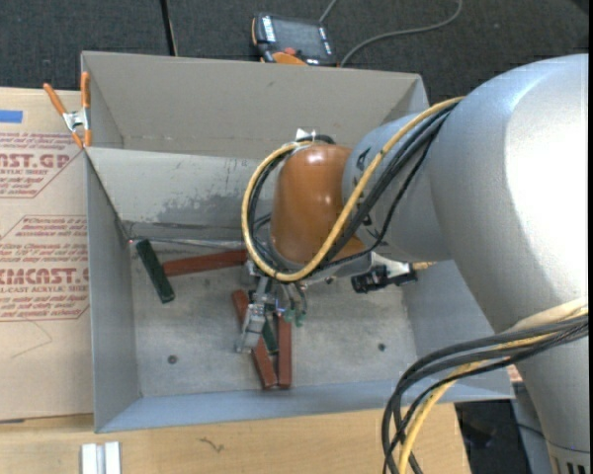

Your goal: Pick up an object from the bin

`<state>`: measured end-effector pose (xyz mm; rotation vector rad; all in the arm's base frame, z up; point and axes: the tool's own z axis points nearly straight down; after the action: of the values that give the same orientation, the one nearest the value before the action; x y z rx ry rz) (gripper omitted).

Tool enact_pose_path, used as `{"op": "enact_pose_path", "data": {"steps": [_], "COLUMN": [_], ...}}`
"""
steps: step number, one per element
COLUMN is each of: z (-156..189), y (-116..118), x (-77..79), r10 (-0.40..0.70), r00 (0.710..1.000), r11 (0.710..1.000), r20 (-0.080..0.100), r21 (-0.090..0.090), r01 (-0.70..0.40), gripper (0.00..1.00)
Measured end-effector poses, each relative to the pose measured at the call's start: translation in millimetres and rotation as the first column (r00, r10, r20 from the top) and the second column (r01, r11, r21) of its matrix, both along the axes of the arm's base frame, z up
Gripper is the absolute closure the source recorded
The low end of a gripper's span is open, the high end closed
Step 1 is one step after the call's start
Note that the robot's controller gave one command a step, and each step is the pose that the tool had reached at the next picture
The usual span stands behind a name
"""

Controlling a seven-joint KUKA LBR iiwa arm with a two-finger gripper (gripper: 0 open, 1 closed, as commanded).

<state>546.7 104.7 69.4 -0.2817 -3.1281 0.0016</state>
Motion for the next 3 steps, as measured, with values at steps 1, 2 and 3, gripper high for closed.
{"op": "enact_pose_path", "data": {"steps": [1, 2, 3], "z": [0.4, 9.4, 122.8], "y": [2.1, -115.9, -146.6], "x": [0.1, -22.3, 29.4], "r10": [0.003, 0.105, 0.543], "r00": [1.000, 0.994, 0.840], "r11": [1.000, 0.994, 0.840], "r20": [0.001, -0.001, 0.007], "r21": [0.003, -0.002, -0.003], "r01": [-0.003, -0.105, -0.543], "gripper": [1.00, 1.00, 1.00]}}
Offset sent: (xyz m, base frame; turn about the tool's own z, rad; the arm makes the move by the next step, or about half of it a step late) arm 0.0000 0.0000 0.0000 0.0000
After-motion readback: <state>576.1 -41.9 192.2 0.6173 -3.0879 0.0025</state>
